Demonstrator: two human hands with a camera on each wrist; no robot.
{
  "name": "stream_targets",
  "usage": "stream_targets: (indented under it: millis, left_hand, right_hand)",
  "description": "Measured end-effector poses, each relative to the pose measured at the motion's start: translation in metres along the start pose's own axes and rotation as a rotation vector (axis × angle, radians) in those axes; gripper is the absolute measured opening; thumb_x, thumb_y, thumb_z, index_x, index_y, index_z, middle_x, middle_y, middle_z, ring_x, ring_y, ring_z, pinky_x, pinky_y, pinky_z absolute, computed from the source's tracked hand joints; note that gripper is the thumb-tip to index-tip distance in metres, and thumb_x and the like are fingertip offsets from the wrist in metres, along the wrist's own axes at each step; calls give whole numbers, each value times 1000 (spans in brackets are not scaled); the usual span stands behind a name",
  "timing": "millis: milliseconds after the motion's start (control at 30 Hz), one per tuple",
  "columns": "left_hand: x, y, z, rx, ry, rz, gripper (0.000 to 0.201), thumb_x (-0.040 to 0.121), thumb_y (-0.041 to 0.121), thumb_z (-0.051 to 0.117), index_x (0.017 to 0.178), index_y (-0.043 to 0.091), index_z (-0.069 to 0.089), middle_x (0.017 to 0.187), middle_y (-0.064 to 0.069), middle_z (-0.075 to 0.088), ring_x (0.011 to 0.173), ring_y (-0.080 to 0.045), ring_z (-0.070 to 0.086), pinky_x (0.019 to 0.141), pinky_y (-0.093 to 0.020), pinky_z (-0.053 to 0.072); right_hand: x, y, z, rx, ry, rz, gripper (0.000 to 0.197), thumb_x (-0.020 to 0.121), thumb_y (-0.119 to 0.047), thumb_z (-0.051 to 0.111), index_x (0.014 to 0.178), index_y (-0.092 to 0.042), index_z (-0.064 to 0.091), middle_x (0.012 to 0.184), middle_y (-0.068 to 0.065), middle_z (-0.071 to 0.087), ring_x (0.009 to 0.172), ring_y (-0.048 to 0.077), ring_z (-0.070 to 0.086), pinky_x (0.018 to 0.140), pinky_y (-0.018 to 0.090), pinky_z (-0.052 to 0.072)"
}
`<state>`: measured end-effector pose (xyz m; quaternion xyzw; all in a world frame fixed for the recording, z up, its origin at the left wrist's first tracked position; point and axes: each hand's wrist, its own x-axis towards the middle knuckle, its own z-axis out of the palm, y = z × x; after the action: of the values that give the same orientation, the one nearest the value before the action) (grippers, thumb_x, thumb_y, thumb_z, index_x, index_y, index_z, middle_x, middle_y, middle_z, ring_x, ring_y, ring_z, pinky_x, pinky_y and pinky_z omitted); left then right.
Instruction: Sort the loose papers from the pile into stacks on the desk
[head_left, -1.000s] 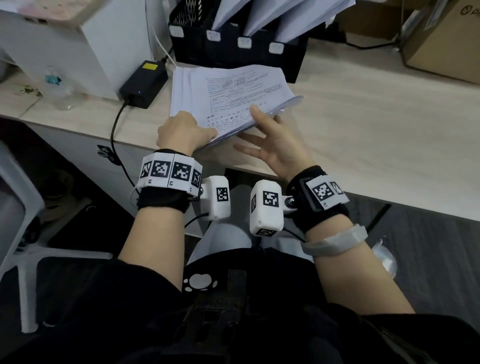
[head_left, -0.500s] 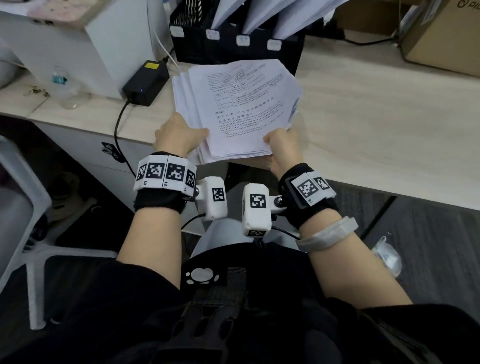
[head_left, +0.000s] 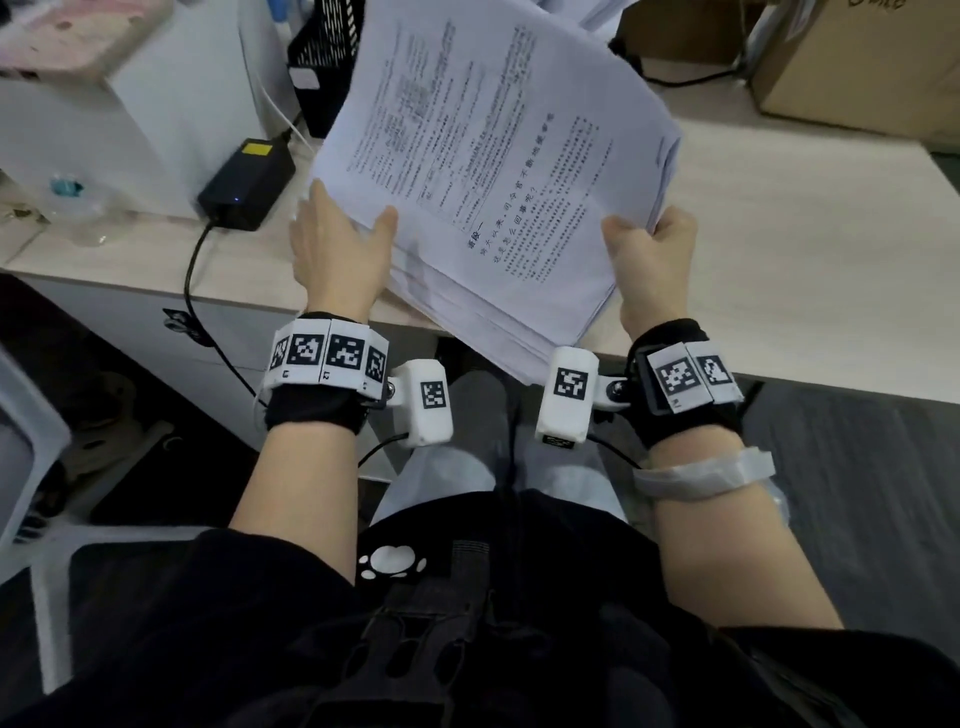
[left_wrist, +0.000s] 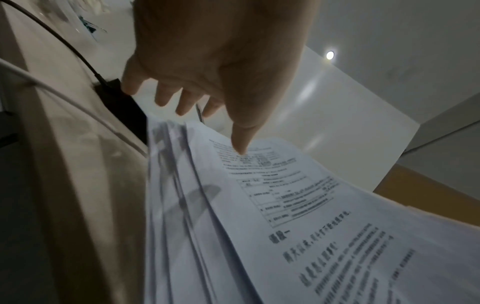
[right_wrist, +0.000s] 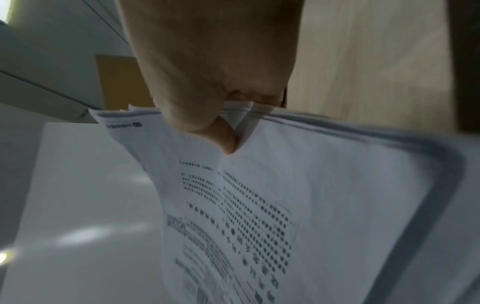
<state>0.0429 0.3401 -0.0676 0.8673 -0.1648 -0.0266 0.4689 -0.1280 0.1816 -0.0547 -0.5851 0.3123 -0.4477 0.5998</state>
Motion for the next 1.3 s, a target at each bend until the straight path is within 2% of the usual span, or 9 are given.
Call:
stream_targets:
  millis: [167, 333, 467, 667, 833, 933, 1067, 1200, 1300]
  left_hand:
    - [10, 21, 3, -30, 154, 117, 80, 92, 48, 48, 148, 1, 16, 155, -15, 22, 145, -32, 13, 119, -40, 13]
    - [27, 38, 4, -369, 205, 171, 51, 89, 40, 56, 122, 5, 40, 126, -10, 49, 117, -16, 49, 101, -22, 38]
    - [34, 49, -2, -676, 222, 182, 26, 89, 17, 59, 102, 14, 37, 91, 4, 46, 80, 0, 47, 77, -11, 41]
    - [36, 56, 8, -815, 117, 71, 37, 73, -7, 53, 99, 16, 40, 93, 0, 55, 83, -6, 56, 75, -13, 47]
    - [32, 50, 22, -694, -43, -37, 41, 75, -2, 61, 110, 16, 52, 118, -3, 59, 100, -7, 59, 83, -14, 50]
    - [35, 50, 28, -639, -59, -10, 34, 79, -4, 60, 110, 10, 54, 112, -2, 63, 91, -1, 60, 77, -10, 50]
    - [38, 55, 22, -655, -1, 131, 30, 80, -1, 58, 94, 25, 49, 100, 7, 61, 91, 2, 60, 84, -16, 50]
    - [42, 47, 26, -650, 28, 114, 17, 87, 16, 64, 100, 20, 53, 95, 9, 61, 84, 6, 60, 81, -16, 50]
    - [39, 26, 40, -616, -83, -26, 32, 88, 21, 65, 116, 8, 56, 99, 6, 64, 90, -4, 62, 78, -16, 52]
  right_hand:
    - [18, -13, -14, -63, -82, -179, 48, 74, 9, 49, 48, -28, 34, 44, -18, 29, 48, 3, 24, 49, 19, 20]
    - [33, -36, -24, -45, -118, -341, 58, 75, 12, 53, 40, -33, 43, 44, -19, 31, 49, -2, 23, 50, 17, 22]
    - [48, -42, -34, 105, -89, -321, 49, 76, 6, 61, 41, -28, 54, 48, -20, 45, 52, 1, 36, 57, 18, 34]
    - [54, -17, -42, 134, -61, -139, 15, 68, -7, 71, 59, -20, 70, 66, -7, 68, 70, 17, 60, 68, 31, 50]
    - [47, 9, -39, 52, -111, -10, 4, 72, -7, 64, 75, -6, 66, 74, 0, 69, 78, 21, 63, 72, 34, 52]
    - [45, 16, -34, 15, -105, 7, 8, 73, -7, 61, 73, 1, 61, 73, 9, 58, 77, 23, 56, 70, 38, 47]
    - [51, 11, -33, 116, -2, -49, 29, 75, -3, 62, 66, 21, 49, 67, 4, 54, 71, 20, 51, 64, 32, 44]
    - [56, 16, -36, 89, 1, -19, 15, 75, -4, 66, 67, 4, 58, 71, 8, 57, 72, 21, 53, 65, 34, 46]
    - [50, 29, -33, 13, -24, 70, 8, 79, -4, 67, 71, -3, 66, 68, -3, 67, 72, 17, 61, 67, 25, 51]
